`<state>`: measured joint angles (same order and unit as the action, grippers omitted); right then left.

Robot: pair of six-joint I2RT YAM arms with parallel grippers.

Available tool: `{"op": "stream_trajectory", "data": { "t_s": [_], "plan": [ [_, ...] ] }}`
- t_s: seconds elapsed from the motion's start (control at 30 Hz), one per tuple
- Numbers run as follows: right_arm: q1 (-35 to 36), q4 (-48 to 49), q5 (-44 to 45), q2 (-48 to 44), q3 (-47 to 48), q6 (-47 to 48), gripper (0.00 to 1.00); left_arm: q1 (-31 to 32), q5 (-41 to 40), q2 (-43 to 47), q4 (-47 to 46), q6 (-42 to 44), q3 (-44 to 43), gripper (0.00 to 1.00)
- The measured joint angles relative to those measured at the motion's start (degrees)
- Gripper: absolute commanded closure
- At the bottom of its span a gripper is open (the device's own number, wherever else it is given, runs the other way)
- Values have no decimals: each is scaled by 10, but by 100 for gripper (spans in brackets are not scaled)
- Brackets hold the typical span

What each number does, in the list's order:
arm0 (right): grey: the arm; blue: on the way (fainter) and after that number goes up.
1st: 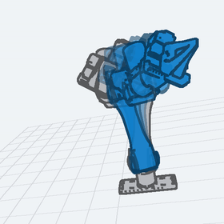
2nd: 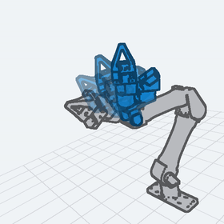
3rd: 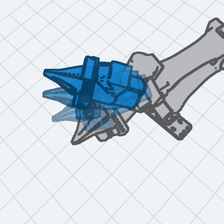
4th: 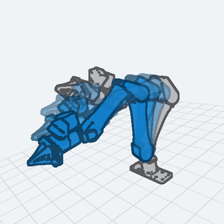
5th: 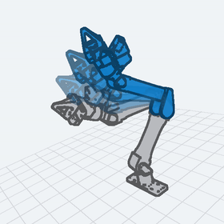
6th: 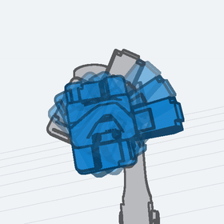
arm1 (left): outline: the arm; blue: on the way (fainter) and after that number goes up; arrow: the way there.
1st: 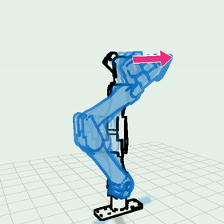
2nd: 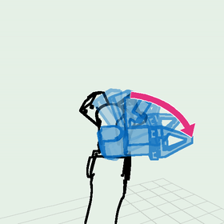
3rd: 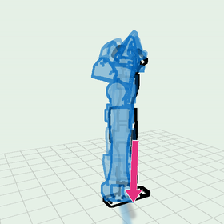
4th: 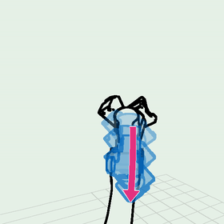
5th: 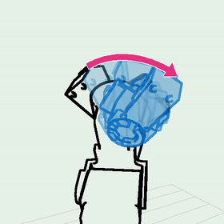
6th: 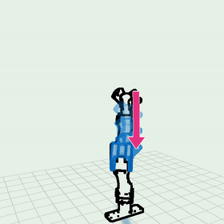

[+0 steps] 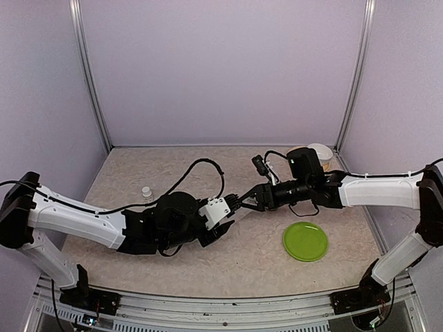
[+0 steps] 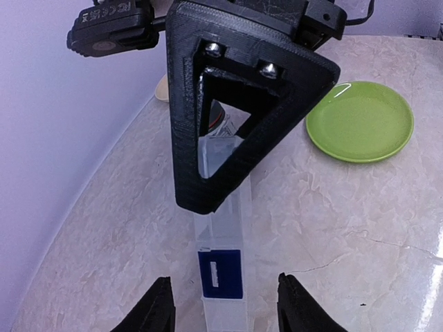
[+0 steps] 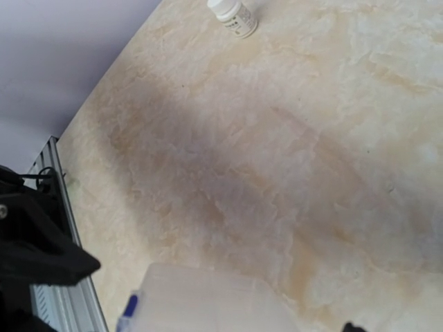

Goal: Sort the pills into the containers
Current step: Open the lid of the pill container.

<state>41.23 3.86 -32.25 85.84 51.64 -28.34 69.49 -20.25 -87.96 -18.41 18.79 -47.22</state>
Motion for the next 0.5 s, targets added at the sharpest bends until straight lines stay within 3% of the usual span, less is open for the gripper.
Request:
{"op": "stream_trajectory", "data": {
  "t_s": [0.5],
  "plan": [
    [6, -5, 2, 0, 0, 4, 38, -21, 21, -12, 4, 19, -14, 62]
  ]
}}
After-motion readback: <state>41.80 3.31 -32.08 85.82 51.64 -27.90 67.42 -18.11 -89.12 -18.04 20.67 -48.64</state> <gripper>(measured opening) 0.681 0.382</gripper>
